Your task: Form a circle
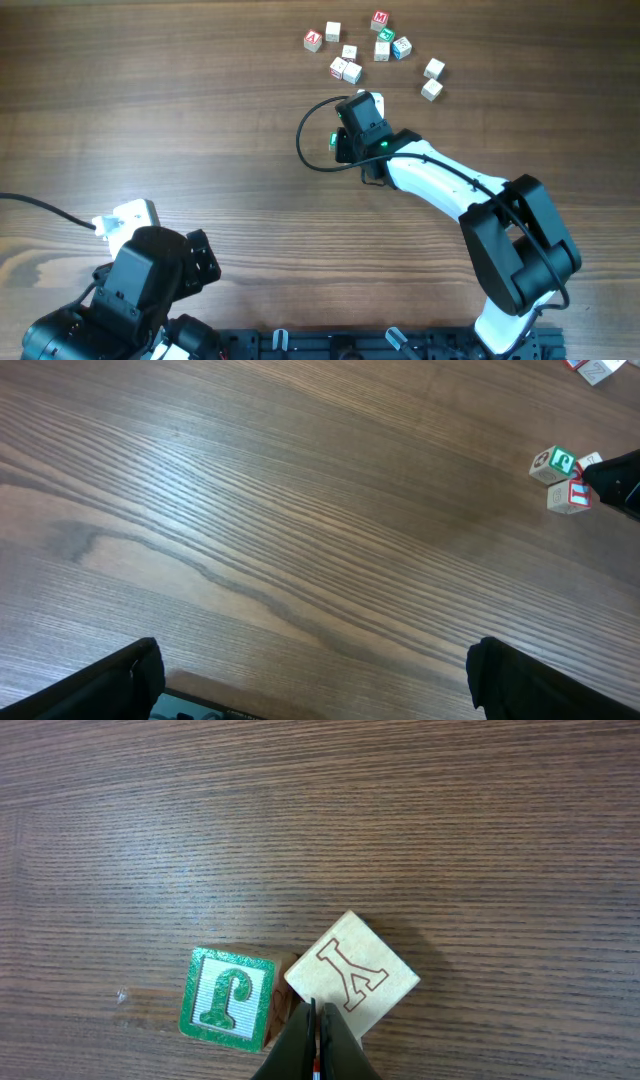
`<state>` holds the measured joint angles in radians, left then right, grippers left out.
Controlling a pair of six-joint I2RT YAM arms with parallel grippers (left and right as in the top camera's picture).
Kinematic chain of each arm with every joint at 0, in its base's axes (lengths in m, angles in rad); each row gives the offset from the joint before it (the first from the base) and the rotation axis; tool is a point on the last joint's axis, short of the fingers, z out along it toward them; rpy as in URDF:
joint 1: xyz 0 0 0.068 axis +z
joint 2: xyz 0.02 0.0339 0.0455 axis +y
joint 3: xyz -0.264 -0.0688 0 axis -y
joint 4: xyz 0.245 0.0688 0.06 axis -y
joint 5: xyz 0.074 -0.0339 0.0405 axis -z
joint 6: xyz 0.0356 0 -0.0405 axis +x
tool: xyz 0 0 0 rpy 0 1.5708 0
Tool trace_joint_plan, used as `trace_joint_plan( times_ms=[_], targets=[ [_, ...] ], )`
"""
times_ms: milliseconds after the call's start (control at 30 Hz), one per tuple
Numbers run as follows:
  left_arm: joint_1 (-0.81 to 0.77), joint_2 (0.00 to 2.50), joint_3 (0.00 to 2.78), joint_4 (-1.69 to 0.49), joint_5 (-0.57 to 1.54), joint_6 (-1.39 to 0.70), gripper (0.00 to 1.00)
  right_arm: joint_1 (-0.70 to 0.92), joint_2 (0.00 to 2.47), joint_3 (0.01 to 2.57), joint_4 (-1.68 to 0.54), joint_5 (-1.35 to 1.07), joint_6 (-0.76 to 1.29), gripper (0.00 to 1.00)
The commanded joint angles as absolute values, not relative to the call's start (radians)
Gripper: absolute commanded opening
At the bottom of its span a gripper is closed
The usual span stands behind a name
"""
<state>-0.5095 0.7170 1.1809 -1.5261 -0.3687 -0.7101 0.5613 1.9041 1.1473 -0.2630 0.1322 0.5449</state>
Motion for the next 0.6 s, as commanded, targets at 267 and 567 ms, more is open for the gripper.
trace_joint_plan(
  times_ms=[267,567],
  targets=[
    [-0.508,0.719,1.177,-1.527,-0.368,-0.723,1.00,0.559,1.916,1.165,-0.229,0.111,0.550,0.05],
    [-0.508,0.719,1.177,-1.527,-0.368,-0.723,1.00,0.559,1.812,1.172,-0.223,0.115,0.583,0.04]
  ],
)
